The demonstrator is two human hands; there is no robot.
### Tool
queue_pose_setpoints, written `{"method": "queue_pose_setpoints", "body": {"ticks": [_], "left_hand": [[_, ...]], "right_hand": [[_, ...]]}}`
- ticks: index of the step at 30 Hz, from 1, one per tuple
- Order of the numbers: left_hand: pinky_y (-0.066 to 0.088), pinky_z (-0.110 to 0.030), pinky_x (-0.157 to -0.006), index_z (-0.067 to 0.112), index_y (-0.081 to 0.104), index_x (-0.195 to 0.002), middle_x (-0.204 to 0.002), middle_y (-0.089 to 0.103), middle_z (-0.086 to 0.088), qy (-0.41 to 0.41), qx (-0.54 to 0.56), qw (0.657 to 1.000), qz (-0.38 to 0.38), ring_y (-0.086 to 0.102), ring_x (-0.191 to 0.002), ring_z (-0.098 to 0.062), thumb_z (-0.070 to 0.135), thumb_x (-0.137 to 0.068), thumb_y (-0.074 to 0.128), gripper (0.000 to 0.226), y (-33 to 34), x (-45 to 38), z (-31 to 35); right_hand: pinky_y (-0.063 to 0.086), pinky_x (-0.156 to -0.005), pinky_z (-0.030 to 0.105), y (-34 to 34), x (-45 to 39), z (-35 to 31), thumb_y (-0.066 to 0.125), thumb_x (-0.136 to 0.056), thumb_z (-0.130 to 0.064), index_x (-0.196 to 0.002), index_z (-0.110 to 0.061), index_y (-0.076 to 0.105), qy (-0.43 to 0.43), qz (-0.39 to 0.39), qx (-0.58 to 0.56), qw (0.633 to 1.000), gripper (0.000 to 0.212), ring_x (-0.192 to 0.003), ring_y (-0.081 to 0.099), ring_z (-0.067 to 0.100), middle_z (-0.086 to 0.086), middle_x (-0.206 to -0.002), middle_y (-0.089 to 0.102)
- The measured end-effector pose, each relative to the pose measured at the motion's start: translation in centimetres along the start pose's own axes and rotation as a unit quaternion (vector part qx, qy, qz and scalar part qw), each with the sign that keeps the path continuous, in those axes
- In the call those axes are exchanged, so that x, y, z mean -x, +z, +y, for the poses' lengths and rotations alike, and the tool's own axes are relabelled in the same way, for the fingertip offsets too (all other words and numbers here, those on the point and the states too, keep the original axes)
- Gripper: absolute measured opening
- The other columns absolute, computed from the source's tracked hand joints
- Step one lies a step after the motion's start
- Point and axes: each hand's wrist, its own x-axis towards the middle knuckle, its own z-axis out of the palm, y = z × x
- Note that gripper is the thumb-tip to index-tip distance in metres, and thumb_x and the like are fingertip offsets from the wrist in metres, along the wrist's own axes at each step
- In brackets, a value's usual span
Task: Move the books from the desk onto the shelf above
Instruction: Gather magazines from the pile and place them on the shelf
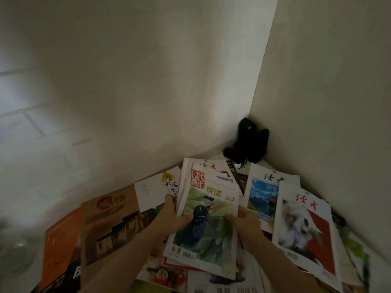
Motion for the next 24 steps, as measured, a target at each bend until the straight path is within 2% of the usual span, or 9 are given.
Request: {"method": "queue_pose_setpoints", "body": {"ticks": [5, 7, 10, 13, 16, 18, 20, 22, 24], "left_hand": [[0.059, -0.029, -0.073, 0.015, 0.033, -0.115, -0.109, 0.066, -0.011, 0.085, 0.083, 0.993, 0.016, 0.068, -0.094, -0.021, 0.007, -0.083, 0.071, 0.051, -0.4, 2.9, 0.6], [0.060, -0.037, -0.078, 0.020, 0.038, -0.118, -0.106, 0.072, -0.006, 0.102, 0.129, 0.986, 0.014, 0.069, -0.097, -0.024, 0.007, -0.083, 0.072, 0.051, -1.4, 4.4, 1.1], [0.057, -0.046, -0.084, 0.032, 0.044, -0.122, -0.110, 0.072, 0.003, 0.137, 0.164, 0.977, 0.018, 0.069, -0.102, -0.019, 0.007, -0.082, 0.074, 0.056, -3.4, 5.5, 1.8], [0.057, -0.033, -0.087, 0.032, 0.039, -0.133, -0.122, 0.063, 0.009, 0.195, 0.132, 0.970, 0.057, 0.061, -0.113, -0.007, 0.007, -0.082, 0.071, 0.066, -4.9, 5.3, 2.0], [0.055, -0.024, -0.085, 0.033, 0.024, -0.144, -0.133, 0.053, 0.010, 0.191, 0.144, 0.970, 0.042, 0.055, -0.121, -0.006, 0.007, -0.088, 0.064, 0.074, -4.4, 4.9, 0.1], [0.055, -0.024, -0.084, 0.045, 0.024, -0.138, -0.129, 0.053, 0.018, 0.187, 0.169, 0.967, 0.040, 0.055, -0.118, -0.003, 0.007, -0.089, 0.062, 0.072, -3.3, 4.6, -1.2], [0.055, -0.026, -0.085, 0.052, 0.026, -0.131, -0.126, 0.053, 0.021, 0.190, 0.174, 0.965, 0.050, 0.056, -0.116, -0.001, 0.010, -0.088, 0.063, 0.071, -2.8, 4.2, -1.9], [0.055, -0.023, -0.084, 0.047, 0.025, -0.132, -0.128, 0.051, 0.016, 0.207, 0.170, 0.961, 0.070, 0.056, -0.114, 0.004, 0.008, -0.088, 0.064, 0.070, -2.4, 3.9, -1.8], [0.053, -0.015, -0.080, 0.040, 0.023, -0.135, -0.129, 0.049, 0.017, 0.214, 0.167, 0.960, 0.073, 0.055, -0.110, 0.011, 0.004, -0.088, 0.062, 0.071, -2.3, 3.6, -1.4]], "right_hand": [[0.055, -0.090, 0.047, -0.2, 2.0, -1.5, 0.065, -0.089, -0.012, -0.134, -0.027, 0.048, -0.056, -0.049, -0.033, 0.997, 0.050, -0.107, 0.062, 0.024, 0.004, -0.122, 0.063], [0.055, -0.091, 0.047, -0.1, 3.2, -2.9, 0.065, -0.090, -0.013, -0.142, -0.033, 0.035, -0.115, -0.079, -0.051, 0.989, 0.064, -0.111, 0.063, 0.023, 0.002, -0.126, 0.062], [0.055, -0.091, 0.040, 0.6, 4.8, -5.6, 0.064, -0.089, -0.009, -0.143, -0.027, 0.032, -0.239, -0.068, -0.017, 0.968, 0.067, -0.115, 0.061, 0.016, -0.002, -0.128, 0.060], [0.055, -0.088, 0.030, 1.9, 6.2, -6.6, 0.064, -0.089, -0.012, -0.147, -0.028, 0.024, -0.304, -0.027, 0.004, 0.952, 0.071, -0.117, 0.057, 0.007, -0.010, -0.132, 0.053], [0.056, -0.087, 0.030, 3.0, 6.9, -4.6, 0.064, -0.088, -0.037, -0.145, -0.040, 0.019, -0.306, 0.002, 0.021, 0.952, 0.072, -0.118, 0.056, 0.009, -0.012, -0.133, 0.049], [0.056, -0.088, 0.031, 3.7, 6.6, -3.3, 0.061, -0.091, -0.031, -0.149, -0.027, 0.017, -0.298, -0.006, 0.038, 0.954, 0.073, -0.122, 0.052, 0.016, -0.001, -0.139, 0.046], [0.055, -0.086, 0.020, 4.5, 6.2, -2.5, 0.058, -0.092, -0.019, -0.146, -0.028, 0.015, -0.273, -0.034, 0.020, 0.961, 0.069, -0.126, 0.046, 0.015, -0.003, -0.141, 0.040], [0.045, -0.076, 0.000, 5.2, 6.3, -2.6, 0.056, -0.093, -0.011, -0.142, -0.031, 0.009, -0.275, -0.020, 0.002, 0.961, 0.070, -0.121, 0.039, 0.008, -0.010, -0.133, 0.035], [0.041, -0.075, -0.004, 5.5, 6.5, -2.8, 0.055, -0.093, -0.009, -0.147, -0.023, 0.008, -0.284, -0.006, -0.009, 0.959, 0.073, -0.120, 0.039, 0.007, -0.008, -0.134, 0.036]]}}
